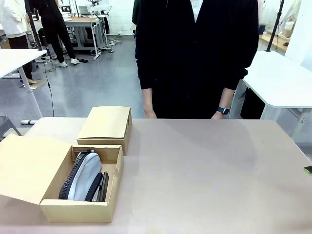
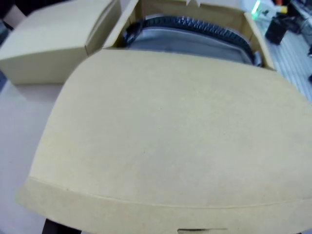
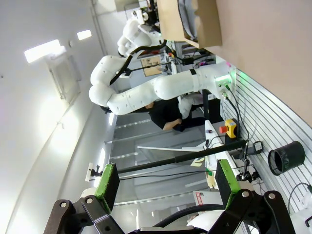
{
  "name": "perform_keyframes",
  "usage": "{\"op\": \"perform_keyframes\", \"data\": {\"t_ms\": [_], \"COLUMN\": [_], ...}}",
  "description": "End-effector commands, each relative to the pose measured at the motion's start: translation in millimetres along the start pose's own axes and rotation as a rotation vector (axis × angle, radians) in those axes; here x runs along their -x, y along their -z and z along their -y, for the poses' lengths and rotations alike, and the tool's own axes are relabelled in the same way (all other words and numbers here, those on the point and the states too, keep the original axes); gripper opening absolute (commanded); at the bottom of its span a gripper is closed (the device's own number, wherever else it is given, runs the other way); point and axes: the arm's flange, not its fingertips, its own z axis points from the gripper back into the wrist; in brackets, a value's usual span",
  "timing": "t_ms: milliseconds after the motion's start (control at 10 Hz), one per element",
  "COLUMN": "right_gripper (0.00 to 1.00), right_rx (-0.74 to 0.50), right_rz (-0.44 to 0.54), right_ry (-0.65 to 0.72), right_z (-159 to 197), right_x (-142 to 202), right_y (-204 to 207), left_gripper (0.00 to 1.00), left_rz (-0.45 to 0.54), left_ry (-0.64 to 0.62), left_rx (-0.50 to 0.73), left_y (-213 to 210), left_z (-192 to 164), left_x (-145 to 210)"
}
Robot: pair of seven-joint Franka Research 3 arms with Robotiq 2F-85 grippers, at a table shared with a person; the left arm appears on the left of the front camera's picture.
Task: Place items inside the box.
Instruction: Close the lid of the Mailer Box closest to the robot.
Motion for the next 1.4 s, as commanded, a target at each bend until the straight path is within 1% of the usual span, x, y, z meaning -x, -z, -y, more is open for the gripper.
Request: {"op": "perform_keyframes", "data": {"t_ms": [0,100,200,300,400,600,700,800,900,1000,1200,1300], "right_gripper": [1.0,1.0,1.0,1.0,1.0,1.0,1.0,1.0,1.0,1.0,1.0,1.0], "right_rx": [-0.009,-0.009,-0.009,-0.009,-0.009,-0.009,-0.009,-0.009,-0.009,-0.009,-0.009,-0.009], "right_rz": [0.005,0.005,0.005,0.005,0.005,0.005,0.005,0.005,0.005,0.005,0.005,0.005], "right_ry": [-0.002,-0.002,-0.002,-0.002,-0.002,-0.002,-0.002,-0.002,-0.002,-0.002,-0.002,-0.002], "right_z": [-5,-5,-5,-5,-5,-5,-5,-5,-5,-5,-5,-5], "right_x": [1,1,1,1,1,1,1,1,1,1,1,1], "right_y": [0,0,0,0,0,0,0,0,0,0,0,0], "left_gripper": [1.0,1.0,1.0,1.0,1.0,1.0,1.0,1.0,1.0,1.0,1.0,1.0], "left_rz": [0.098,0.127,0.128,0.127,0.148,0.185,0.2,0.227,0.24,0.251,0.294,0.275], "left_ry": [0.059,0.082,0.099,0.102,0.103,0.093,0.109,0.124,0.104,0.114,0.148,0.176], "left_rx": [-0.021,-0.017,-0.023,-0.029,-0.03,-0.05,-0.056,-0.028,0.015,0.047,0.13,0.159], "left_y": [-3,-2,1,5,7,10,12,15,19,29,64,87], "left_z": [8,14,18,21,24,34,41,48,53,61,73,81], "left_x": [-10,-20,-27,-33,-41,-62,-75,-88,-104,-120,-145,-152]}}
